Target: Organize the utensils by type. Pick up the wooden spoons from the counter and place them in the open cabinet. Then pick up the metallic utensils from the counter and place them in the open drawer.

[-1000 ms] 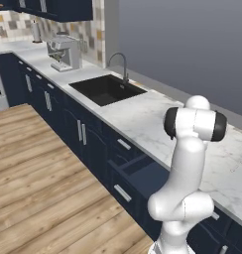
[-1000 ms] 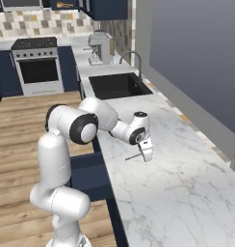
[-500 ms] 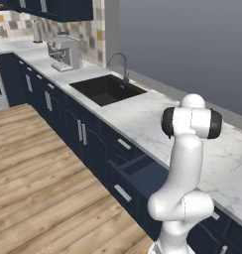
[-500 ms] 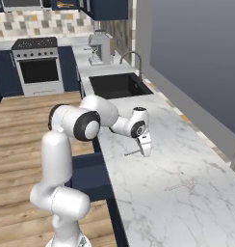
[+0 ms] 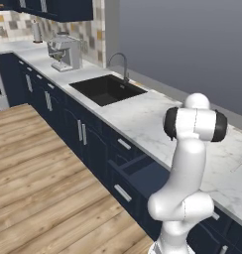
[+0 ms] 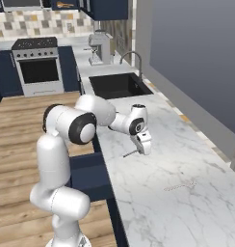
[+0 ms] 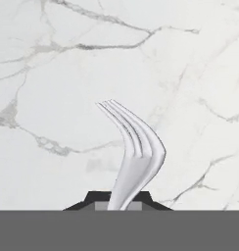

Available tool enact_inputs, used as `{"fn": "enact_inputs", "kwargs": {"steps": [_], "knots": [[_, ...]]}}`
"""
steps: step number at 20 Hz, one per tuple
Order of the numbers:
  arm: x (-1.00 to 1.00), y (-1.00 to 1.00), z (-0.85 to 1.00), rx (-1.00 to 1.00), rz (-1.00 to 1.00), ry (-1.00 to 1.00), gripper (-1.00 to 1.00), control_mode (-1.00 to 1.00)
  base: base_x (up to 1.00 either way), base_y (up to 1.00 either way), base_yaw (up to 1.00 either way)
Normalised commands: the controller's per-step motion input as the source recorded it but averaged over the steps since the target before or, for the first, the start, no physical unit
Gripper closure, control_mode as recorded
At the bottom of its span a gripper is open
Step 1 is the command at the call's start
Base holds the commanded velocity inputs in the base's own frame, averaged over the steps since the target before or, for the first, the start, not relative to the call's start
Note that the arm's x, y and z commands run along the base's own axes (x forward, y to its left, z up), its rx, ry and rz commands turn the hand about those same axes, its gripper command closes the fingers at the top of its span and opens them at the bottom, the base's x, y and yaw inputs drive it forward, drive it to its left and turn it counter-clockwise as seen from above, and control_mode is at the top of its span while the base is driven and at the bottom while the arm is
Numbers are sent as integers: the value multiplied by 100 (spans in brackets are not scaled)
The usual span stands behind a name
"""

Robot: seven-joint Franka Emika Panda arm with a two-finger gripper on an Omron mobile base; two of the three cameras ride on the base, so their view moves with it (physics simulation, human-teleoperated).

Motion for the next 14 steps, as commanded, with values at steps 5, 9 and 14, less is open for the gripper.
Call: {"fn": "enact_inputs", "kwargs": {"steps": [5,9,14], "knots": [[-39,51,23,0,48,0,100,-100,0,0,0],[-48,55,10,0,55,-6,100,-100,0,0,0],[-47,62,3,0,51,-10,100,-100,0,0,0]]}}
